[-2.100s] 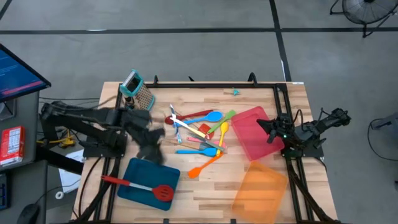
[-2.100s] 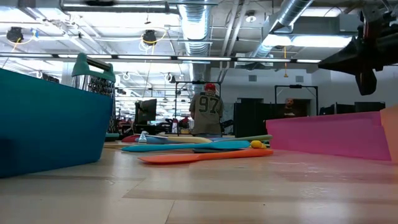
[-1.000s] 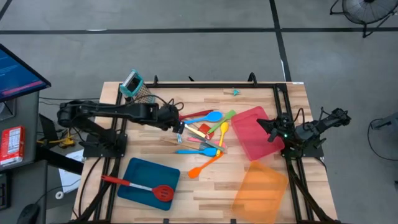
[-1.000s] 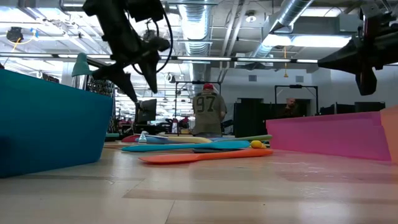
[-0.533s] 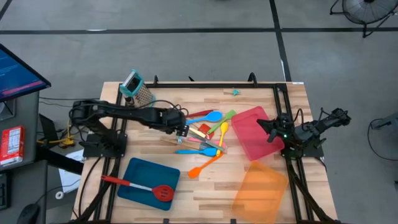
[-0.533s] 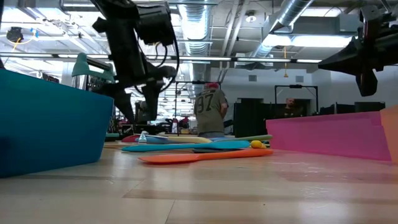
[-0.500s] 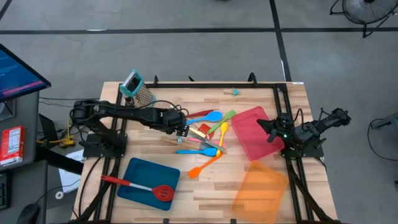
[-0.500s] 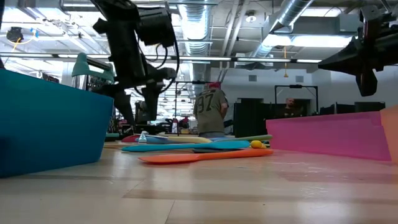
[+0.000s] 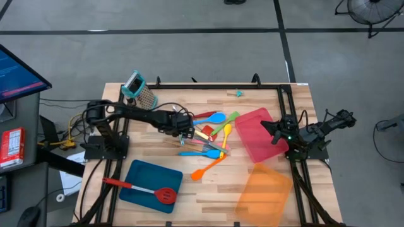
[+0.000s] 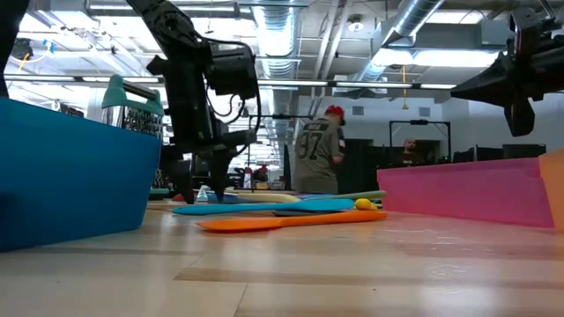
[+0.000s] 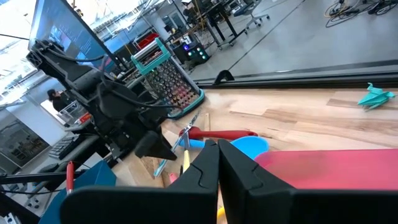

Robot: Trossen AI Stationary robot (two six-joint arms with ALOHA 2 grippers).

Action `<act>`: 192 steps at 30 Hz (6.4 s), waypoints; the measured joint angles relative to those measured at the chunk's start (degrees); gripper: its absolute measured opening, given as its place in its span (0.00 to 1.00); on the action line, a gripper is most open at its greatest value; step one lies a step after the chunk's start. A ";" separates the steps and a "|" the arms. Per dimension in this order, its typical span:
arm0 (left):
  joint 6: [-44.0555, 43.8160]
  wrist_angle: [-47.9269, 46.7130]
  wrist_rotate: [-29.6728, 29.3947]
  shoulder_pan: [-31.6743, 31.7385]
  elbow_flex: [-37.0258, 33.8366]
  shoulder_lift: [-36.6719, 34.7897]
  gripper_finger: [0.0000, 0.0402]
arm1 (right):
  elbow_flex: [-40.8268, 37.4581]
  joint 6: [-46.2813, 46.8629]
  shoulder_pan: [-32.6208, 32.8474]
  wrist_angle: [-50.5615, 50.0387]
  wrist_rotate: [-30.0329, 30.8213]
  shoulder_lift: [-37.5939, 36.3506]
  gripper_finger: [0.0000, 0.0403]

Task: Pick & Place Kitchen Items
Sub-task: Put the blue patterned table knife into the red bin

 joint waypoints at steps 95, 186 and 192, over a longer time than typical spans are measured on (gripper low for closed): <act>3.73 85.70 33.91 -9.14 -0.02 -21.25 0.04 | 23.16 -24.48 -13.72 37.28 -16.94 33.45 0.58; 8.65 85.21 35.78 -2.12 0.07 -19.66 0.30 | 81.96 -22.84 -37.87 12.58 -76.30 77.22 0.00; 8.80 83.99 36.30 -0.98 0.07 -19.68 0.43 | 81.99 -22.08 -39.21 2.50 -74.18 72.57 0.00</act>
